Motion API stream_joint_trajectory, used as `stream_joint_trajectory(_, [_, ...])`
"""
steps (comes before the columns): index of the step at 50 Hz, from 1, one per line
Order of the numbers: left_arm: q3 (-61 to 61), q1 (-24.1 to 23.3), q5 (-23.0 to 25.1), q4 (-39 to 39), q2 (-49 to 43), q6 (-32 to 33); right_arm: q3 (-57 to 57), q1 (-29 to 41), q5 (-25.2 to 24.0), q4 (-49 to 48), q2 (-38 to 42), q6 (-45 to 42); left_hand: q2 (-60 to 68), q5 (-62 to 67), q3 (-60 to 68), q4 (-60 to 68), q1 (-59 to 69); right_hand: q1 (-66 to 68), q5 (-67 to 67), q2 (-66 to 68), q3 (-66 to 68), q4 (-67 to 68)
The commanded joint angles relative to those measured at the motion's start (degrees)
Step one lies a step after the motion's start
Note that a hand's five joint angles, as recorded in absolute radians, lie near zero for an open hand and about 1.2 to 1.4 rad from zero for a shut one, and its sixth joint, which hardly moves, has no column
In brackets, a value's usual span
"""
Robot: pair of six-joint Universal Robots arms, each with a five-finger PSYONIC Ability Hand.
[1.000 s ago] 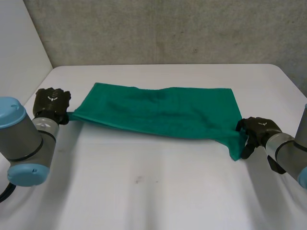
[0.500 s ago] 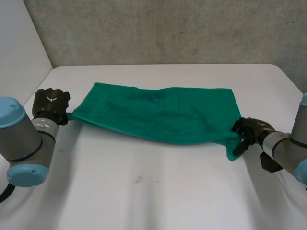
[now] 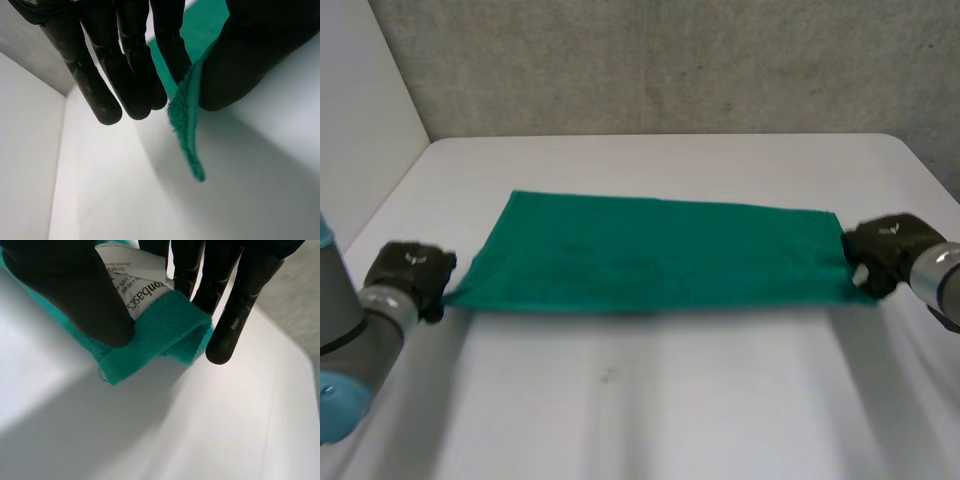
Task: Fold the towel.
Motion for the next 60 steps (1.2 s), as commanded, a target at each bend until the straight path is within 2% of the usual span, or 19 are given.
stream_joint_trajectory(1, [-8.84,1.23,0.30,-9.34,10.08,7.76,-3.30,-2.30,0.11,15.93,0.54,-13.46,11.39,15.59,11.71,11.57,14.24,24.56,14.12,12.83,13.47,11.79])
stream_joint_trajectory(10, [-8.42,-1.50,2.05,-8.20,10.44,7.94,-6.82,-1.60,-0.15,15.33,2.73,-12.85,11.39,15.59,11.71,11.57,14.24,24.56,14.12,12.83,13.47,11.79])
stream_joint_trajectory(18, [1.33,-3.08,3.11,-0.83,0.35,7.77,-11.30,0.07,0.47,11.38,9.76,-6.35,11.39,15.59,11.71,11.57,14.24,24.56,14.12,12.83,13.47,11.79])
stream_joint_trajectory(19, [5.61,-3.77,3.11,2.31,-3.93,7.68,-12.44,0.42,0.81,10.68,11.07,-5.04,11.39,15.59,11.71,11.57,14.24,24.56,14.12,12.83,13.47,11.79])
stream_joint_trajectory(24, [14.77,-4.83,2.76,8.32,-13.10,8.47,-15.61,1.04,3.63,7.34,14.60,-2.92,11.39,15.59,11.71,11.57,14.24,24.56,14.12,12.83,13.47,11.79])
stream_joint_trajectory(30, [25.32,-5.71,3.11,10.52,-22.76,8.56,-21.13,1.13,6.35,4.96,19.86,-0.37,11.39,15.59,11.71,11.57,14.24,24.56,14.12,12.83,13.47,11.79])
stream_joint_trajectory(40, [34.65,-5.98,3.73,13.15,-31.30,11.19,-27.20,1.74,9.08,4.87,24.79,0.25,11.39,15.59,11.71,11.57,14.24,24.56,14.12,12.83,13.47,11.79])
stream_joint_trajectory(44, [35.62,-6.24,5.83,16.40,-33.06,11.72,-29.23,2.88,9.87,4.87,26.55,0.25,11.39,15.59,11.71,11.57,14.24,16.41,5.97,4.68,5.32,3.64])
stream_joint_trajectory(45, [35.71,-6.50,7.49,17.71,-33.50,11.72,-29.67,3.14,10.39,4.87,26.82,0.34,11.39,15.59,11.71,11.57,14.24,4.22,-6.22,-7.51,-6.87,-8.55])
stream_joint_trajectory(48, [35.62,-6.77,10.31,19.48,-34.20,11.81,-30.11,3.23,11.62,4.87,26.73,0.34,-2.83,1.37,-2.51,-2.65,0.02,-19.88,-30.32,-31.62,-30.97,-32.66])
stream_joint_trajectory(49, [35.71,-6.77,11.62,20.18,-34.47,11.81,-30.29,3.23,12.06,4.78,26.73,0.42,-14.21,-10.01,-13.89,-14.03,-11.36,-25.95,-36.39,-37.68,-37.04,-38.72])
stream_joint_trajectory(50, [35.80,-6.77,11.90,20.54,-34.47,11.81,-30.64,3.32,12.76,4.61,26.73,0.51,-19.65,-15.45,-19.33,-19.47,-16.80,-36.00,-46.44,-47.74,-47.09,-48.78])
stream_joint_trajectory(52, [35.80,-6.86,12.51,20.98,-34.47,11.81,-30.99,3.32,13.30,4.08,26.64,0.60,-29.58,-25.38,-29.26,-29.41,-26.73,-44.81,-55.25,-56.54,-55.89,-57.58])
stream_joint_trajectory(53, [35.80,-6.95,12.78,21.15,-34.38,11.81,-30.91,3.41,13.39,3.21,26.56,0.95,-37.46,-33.26,-37.13,-37.28,-34.61,-45.44,-55.88,-57.17,-56.53,-58.21])
stream_joint_trajectory(60, [35.88,-6.95,12.69,21.68,-32.98,11.63,-27.84,3.15,13.56,-0.31,21.38,2.88,-50.65,-46.45,-50.32,-50.47,-47.80,-45.44,-55.88,-57.17,-56.53,-58.21])
